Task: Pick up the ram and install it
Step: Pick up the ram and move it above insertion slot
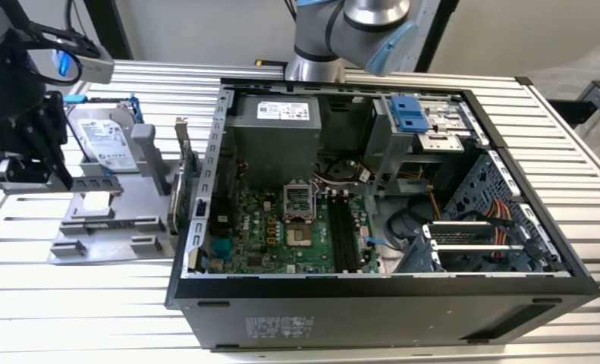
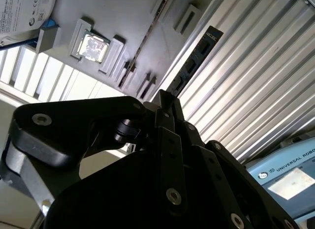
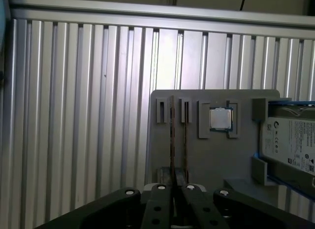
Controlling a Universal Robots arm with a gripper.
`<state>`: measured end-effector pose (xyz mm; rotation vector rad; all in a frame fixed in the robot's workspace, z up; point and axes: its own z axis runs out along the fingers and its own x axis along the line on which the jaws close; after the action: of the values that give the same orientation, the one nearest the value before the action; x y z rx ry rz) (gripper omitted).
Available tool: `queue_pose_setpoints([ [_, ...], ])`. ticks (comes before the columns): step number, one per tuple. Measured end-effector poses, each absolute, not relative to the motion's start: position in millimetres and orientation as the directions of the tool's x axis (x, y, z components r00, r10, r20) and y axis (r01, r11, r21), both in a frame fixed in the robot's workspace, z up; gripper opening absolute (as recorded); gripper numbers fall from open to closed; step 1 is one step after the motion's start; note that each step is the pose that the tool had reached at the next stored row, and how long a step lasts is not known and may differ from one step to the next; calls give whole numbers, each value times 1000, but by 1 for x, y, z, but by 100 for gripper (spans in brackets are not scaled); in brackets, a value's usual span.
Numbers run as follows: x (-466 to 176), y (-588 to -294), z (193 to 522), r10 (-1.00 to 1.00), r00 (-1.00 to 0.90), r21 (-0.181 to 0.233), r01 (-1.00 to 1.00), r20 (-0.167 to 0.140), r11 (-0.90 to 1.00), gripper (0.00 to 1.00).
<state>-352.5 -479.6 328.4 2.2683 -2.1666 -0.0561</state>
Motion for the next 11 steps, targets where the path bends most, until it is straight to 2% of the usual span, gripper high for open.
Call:
queue_pose_setpoints([
  [11,-353,-480,333,-999,45,28,-999,-23,-46,0],
])
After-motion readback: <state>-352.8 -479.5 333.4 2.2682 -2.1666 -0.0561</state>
